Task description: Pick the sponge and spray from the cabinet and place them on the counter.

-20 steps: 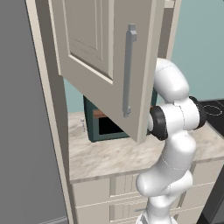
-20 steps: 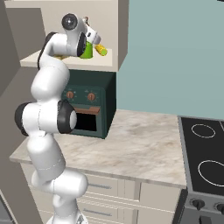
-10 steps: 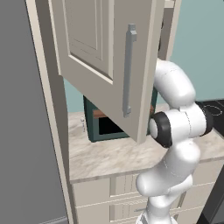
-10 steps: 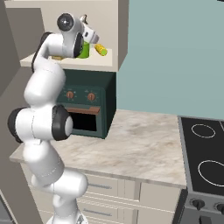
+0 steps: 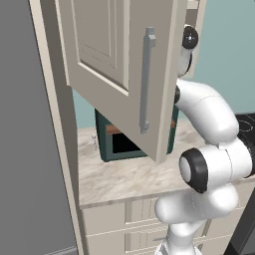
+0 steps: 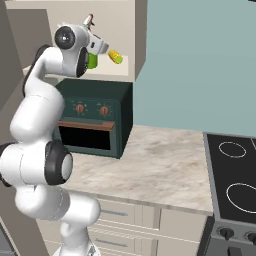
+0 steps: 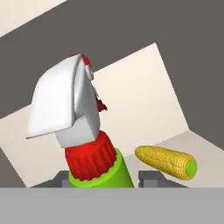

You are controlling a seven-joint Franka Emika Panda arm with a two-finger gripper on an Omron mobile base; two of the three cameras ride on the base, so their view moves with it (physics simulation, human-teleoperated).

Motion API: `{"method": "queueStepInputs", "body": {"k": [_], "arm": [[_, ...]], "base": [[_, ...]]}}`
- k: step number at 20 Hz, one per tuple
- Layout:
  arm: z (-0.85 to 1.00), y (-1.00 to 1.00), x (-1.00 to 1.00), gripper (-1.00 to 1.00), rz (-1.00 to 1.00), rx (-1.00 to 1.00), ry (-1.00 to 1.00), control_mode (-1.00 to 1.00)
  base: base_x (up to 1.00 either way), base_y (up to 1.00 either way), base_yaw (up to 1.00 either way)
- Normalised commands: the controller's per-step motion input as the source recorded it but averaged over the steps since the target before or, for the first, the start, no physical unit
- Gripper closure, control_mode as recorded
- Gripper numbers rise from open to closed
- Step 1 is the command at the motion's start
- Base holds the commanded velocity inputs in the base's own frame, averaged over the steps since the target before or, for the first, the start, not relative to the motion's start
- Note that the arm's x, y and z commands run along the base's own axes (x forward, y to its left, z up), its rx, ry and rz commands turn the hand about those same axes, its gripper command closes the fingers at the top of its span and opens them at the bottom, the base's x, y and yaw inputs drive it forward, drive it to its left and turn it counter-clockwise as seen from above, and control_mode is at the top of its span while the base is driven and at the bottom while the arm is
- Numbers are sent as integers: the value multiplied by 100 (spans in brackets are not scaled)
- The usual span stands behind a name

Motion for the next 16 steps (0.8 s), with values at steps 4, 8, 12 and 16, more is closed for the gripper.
{"method": "queueStepInputs", "body": {"k": [4,8,12,16], "arm": [[26,-44,-79,100,0,1,5,-100],[37,-48,-72,100,0,1,13,-100],[22,-31,-71,100,0,0,10,-100],[-2,-4,-66,100,0,0,1,-100]], "base": [[0,0,0],[0,0,0],[0,0,0],[0,0,0]]}}
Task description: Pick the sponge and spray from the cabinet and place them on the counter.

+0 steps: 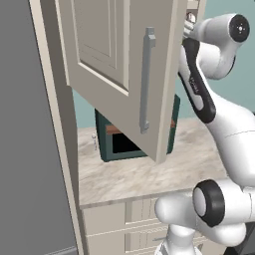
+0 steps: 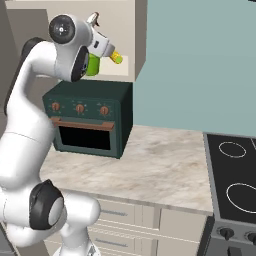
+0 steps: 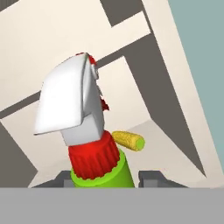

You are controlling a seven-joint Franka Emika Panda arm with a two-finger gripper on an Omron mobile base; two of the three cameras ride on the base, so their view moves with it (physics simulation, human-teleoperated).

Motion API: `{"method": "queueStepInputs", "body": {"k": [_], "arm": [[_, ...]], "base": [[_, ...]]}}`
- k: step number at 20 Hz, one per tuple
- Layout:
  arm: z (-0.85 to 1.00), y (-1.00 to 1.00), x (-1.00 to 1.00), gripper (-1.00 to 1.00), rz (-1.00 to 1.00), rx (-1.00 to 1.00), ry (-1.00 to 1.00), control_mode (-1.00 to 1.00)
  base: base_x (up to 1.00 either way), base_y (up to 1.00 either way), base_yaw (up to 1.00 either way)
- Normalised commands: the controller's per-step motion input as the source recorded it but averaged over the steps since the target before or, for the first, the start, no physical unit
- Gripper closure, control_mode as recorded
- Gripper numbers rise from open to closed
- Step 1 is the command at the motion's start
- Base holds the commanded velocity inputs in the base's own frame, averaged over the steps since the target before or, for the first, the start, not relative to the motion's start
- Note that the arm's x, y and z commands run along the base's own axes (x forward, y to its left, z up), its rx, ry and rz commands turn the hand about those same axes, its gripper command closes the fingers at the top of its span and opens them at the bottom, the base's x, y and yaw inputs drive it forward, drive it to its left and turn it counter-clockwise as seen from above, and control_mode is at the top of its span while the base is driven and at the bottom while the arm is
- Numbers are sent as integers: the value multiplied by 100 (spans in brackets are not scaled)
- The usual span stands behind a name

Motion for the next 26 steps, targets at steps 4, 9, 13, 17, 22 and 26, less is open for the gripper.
{"method": "queueStepInputs", "body": {"k": [4,9,13,17,22,26], "arm": [[-26,0,-68,100,0,0,-2,-100],[-51,-9,-60,100,0,-2,-8,-100],[-51,-30,-46,100,0,-5,-7,-100],[-44,-34,-38,100,0,-6,-6,-100],[-49,-19,-26,100,0,-5,-4,-100],[-33,-11,-16,100,0,-3,-5,-100]], "base": [[0,0,0],[0,0,0],[0,0,0],[0,0,0],[0,0,0],[0,0,0]]}}
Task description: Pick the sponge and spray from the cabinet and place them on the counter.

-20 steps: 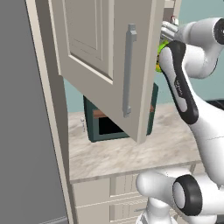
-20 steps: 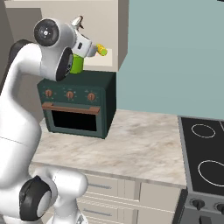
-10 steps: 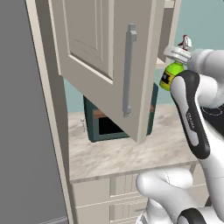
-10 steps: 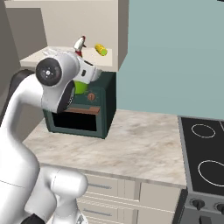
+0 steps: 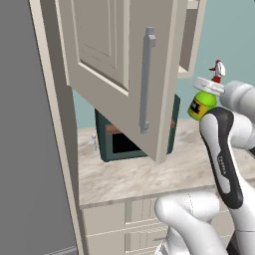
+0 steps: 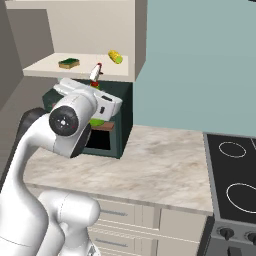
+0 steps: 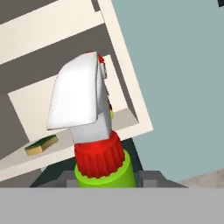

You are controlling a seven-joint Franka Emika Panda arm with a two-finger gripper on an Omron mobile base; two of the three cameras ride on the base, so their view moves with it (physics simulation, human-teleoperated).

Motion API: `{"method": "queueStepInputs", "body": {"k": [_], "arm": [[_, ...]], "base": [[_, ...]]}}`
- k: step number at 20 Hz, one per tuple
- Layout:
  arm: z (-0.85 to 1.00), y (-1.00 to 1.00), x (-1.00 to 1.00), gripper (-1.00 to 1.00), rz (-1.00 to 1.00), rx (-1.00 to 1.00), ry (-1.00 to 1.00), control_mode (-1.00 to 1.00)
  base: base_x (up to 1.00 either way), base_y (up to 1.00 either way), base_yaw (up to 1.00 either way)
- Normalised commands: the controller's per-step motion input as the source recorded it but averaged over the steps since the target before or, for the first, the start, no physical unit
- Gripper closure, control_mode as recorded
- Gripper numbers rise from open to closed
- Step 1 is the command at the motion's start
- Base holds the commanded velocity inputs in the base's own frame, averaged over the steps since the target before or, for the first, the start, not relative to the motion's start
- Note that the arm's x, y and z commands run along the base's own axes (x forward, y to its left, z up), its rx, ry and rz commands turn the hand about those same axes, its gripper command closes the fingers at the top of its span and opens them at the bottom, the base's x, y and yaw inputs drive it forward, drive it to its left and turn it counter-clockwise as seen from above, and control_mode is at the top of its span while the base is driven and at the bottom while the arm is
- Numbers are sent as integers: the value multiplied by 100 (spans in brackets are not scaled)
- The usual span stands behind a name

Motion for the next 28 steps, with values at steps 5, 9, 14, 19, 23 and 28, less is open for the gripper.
{"method": "queueStepInputs", "body": {"k": [5,9,14,19,23,28], "arm": [[-10,0,0,100,0,0,-2,-100],[-21,-25,0,100,0,-6,0,-100],[-22,-41,0,100,0,-9,0,-100],[-26,-39,0,100,0,-9,2,-100],[-37,-33,0,100,0,-9,5,-100],[-52,-16,7,100,1,-5,0,-100]], "base": [[0,0,0],[0,0,0],[0,0,0],[0,0,0],[0,0,0],[0,0,0]]}}
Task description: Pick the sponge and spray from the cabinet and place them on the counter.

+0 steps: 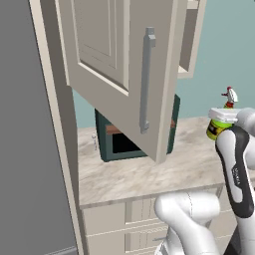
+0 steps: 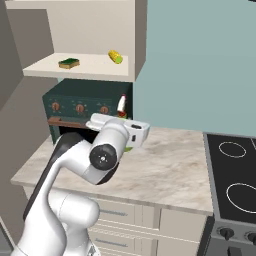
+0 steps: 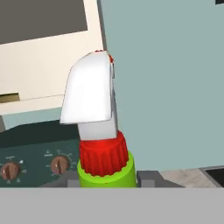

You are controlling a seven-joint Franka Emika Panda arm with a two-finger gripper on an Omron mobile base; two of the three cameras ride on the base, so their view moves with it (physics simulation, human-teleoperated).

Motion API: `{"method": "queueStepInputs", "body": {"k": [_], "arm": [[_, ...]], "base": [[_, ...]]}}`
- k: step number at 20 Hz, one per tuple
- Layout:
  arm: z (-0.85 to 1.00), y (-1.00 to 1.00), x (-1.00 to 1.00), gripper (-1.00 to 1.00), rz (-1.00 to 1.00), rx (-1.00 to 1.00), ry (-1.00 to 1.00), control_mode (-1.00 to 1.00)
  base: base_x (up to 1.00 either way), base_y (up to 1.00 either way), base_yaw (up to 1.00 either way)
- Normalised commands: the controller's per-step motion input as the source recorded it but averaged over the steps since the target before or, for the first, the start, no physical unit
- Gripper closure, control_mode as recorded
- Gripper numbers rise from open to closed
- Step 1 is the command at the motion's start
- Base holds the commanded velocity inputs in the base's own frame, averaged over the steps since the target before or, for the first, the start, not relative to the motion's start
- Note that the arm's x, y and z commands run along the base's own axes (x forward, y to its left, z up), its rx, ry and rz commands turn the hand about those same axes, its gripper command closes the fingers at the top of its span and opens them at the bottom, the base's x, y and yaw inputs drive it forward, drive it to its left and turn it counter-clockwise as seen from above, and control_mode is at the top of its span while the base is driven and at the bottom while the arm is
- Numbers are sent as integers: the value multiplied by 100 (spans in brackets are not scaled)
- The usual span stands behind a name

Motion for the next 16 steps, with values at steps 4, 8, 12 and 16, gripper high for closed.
{"method": "queueStepInputs", "body": {"k": [4,8,12,16], "arm": [[-42,-17,16,100,0,-6,0,-100],[-43,-19,15,100,0,-8,4,-100],[-33,-31,24,100,0,-8,5,-100],[-32,-26,27,100,0,-10,8,-100]], "base": [[0,0,0],[0,0,0],[0,0,0],[0,0,0]]}}
